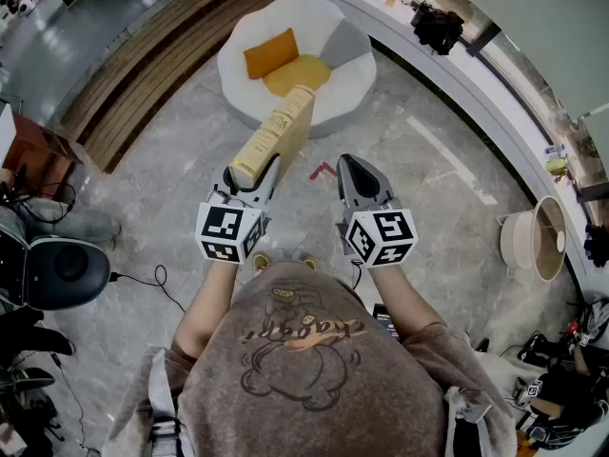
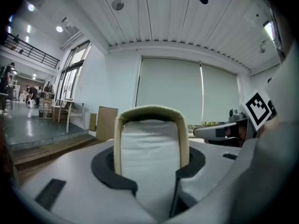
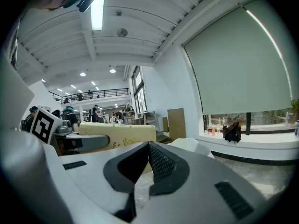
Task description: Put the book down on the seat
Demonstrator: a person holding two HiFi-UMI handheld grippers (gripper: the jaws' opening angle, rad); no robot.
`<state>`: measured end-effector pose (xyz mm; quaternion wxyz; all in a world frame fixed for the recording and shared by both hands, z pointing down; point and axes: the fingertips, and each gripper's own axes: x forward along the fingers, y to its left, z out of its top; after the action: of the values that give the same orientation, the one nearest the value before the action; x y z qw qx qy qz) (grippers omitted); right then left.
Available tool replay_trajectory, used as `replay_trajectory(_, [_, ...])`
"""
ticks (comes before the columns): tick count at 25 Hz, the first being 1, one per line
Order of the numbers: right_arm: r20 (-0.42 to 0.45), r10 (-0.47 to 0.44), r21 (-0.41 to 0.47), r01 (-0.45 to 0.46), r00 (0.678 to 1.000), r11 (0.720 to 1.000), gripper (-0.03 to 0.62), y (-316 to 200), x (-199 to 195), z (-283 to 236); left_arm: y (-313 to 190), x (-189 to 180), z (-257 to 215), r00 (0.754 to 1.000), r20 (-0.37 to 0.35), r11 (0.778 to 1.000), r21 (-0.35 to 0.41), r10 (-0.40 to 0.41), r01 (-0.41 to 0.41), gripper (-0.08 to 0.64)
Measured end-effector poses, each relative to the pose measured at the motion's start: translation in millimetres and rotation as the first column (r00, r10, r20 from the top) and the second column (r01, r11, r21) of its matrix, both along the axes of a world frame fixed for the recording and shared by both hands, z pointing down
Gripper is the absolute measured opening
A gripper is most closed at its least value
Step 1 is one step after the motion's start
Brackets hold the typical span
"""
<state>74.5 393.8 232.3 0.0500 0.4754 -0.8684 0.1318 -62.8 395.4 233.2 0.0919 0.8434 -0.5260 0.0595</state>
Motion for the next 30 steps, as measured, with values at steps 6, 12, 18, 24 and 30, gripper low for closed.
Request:
replay_trajectory(6, [0.002,-0.002,0.002,0.002,1.0,1.0,0.018,1.8,2.5,-0.6,1.7,3.7,-0.2,1.0,0.002,1.0,0.001,0.005,-0.005,0.206])
replay_trajectory(12, [0.015,-0.026,0.0,0.026,1.0,1.0,0.02,9.4,5.3,-0.1,9.5,8.4,0.1,1.0,0.01,1.0,0.006,0.002,-0.002,0.206])
replay_trajectory(18, [0.01,-0.071,0.013,0.071,0.997,0.997,0.02,20.2,16.4,-4.5,20.6,19.0,-1.1,1.0,0.018,1.0,0.009,-0.015,0.015,0.206])
replay_trajectory(24, [0.003,-0.106,0.037,0.106,0.994,0.994,0.02,24.7,35.1,-7.2,26.3,37.0,2.6,0.999,0.015,0.999,0.02,-0.043,0.043,0.206])
replay_trajectory(30, [-0.016,-0.146,0.019,0.147,0.989,0.989,0.02,29.0,54.7,4.2,33.6,60.5,10.6,0.997,0.013,0.997,0.023,-0.078,0.078,0.206])
